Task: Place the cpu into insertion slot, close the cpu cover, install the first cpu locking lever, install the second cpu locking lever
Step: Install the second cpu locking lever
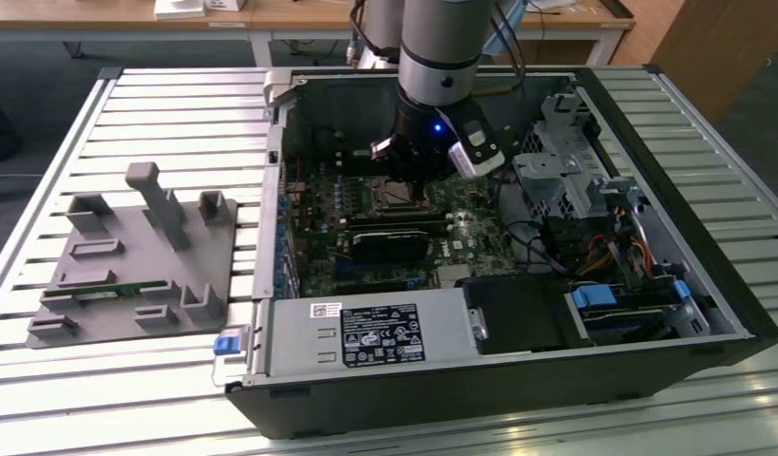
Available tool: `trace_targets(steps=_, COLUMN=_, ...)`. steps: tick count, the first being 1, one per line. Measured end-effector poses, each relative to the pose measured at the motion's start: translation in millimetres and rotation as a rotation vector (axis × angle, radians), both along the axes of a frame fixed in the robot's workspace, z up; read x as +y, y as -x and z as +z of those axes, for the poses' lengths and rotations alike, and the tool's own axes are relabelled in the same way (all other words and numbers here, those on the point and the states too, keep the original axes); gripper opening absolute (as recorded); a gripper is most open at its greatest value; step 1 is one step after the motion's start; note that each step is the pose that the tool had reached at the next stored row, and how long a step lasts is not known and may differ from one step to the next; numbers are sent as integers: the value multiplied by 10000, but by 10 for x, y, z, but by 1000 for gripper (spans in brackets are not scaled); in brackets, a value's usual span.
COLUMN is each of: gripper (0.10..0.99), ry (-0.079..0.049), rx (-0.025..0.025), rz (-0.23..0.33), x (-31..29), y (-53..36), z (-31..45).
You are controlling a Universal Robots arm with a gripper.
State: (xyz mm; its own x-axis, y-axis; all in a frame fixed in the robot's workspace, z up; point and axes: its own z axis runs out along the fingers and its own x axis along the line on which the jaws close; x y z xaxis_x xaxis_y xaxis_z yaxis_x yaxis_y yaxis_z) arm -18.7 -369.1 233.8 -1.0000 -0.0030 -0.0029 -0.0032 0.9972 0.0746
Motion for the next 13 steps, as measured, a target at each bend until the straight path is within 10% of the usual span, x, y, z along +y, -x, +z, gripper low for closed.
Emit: trace_targets(steps=13, gripper=106, ry=1, rx=0, rz=1, x=-33, y=293, z=-18)
